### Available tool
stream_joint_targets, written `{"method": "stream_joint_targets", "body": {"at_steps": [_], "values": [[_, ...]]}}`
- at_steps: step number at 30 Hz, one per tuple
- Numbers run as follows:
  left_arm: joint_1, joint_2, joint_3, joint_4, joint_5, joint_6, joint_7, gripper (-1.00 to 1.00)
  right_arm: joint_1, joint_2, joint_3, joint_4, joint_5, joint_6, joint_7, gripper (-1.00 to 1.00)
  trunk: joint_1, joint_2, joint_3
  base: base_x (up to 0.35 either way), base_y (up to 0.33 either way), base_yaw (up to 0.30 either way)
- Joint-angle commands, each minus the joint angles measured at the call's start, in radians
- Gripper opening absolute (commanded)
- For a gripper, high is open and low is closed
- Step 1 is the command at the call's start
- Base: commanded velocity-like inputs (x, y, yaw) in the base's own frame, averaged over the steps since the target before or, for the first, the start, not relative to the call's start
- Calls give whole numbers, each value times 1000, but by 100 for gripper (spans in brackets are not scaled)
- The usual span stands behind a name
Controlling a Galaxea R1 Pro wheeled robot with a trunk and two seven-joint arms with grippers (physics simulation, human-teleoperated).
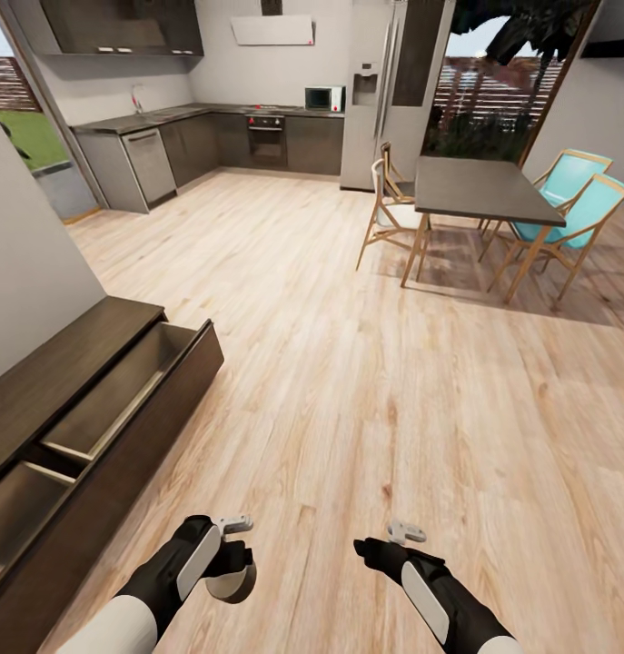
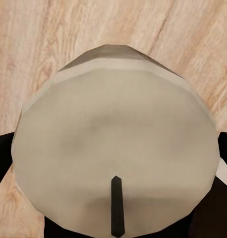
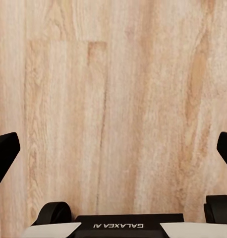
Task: Place each of the two pumpkins and all three candles from the living room inside a cabinet in the living room (use any cabinet), then make sure every cabinet is closed, and position the cauldron so it is next to a table in the living room.
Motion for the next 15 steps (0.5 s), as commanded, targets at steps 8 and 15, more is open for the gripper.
{"method": "stream_joint_targets", "body": {"at_steps": [8, 15], "values": [[0, -1, -4, -1, 11, 3, 9, -100, 0, -1, 5, -1, -10, 0, -9, 100, 0, -1, 13, 0, 0, 0], [0, -1, -4, -1, 11, 3, 9, -100, 0, -1, 5, -1, -10, -1, -11, 100, 0, -1, 24, 0, 0, 0]]}}
